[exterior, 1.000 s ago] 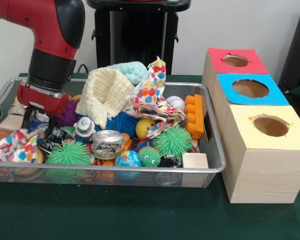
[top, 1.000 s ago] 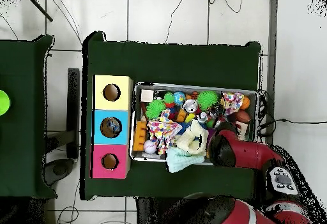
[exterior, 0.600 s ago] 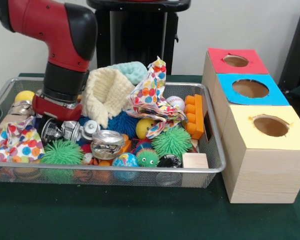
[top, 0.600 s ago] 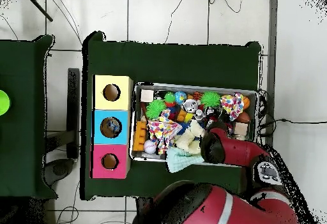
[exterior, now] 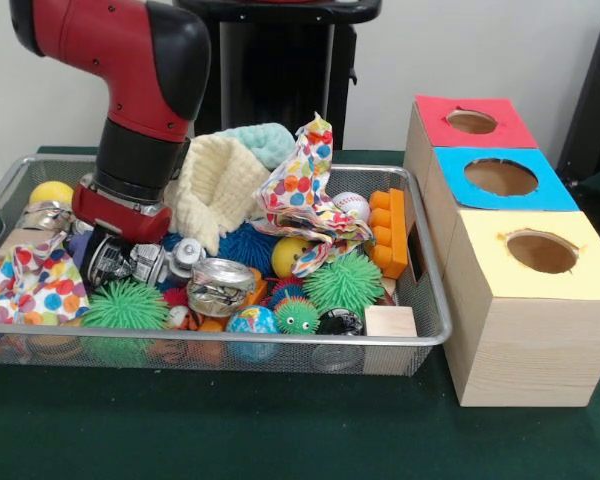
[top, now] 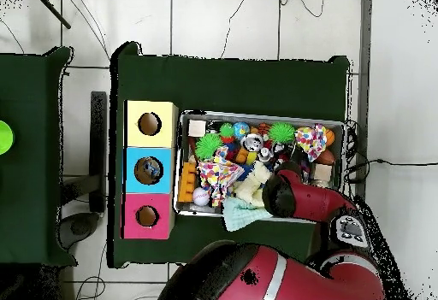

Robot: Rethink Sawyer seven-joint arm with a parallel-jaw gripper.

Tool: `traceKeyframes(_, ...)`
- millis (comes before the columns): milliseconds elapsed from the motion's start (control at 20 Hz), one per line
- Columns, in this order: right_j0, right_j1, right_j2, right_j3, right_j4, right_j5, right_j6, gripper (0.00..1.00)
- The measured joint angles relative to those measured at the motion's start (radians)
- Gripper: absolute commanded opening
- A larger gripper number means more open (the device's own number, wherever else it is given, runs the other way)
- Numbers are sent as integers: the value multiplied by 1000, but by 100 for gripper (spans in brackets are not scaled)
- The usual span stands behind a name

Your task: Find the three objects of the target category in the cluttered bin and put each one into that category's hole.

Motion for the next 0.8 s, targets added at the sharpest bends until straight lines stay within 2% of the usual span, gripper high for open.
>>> traceKeyframes(450,5,-23,0,10,100,155,0,0)
traceKeyframes(500,7,-32,0,13,123,196,0,0)
traceKeyframes(800,10,-71,0,29,180,289,0,0)
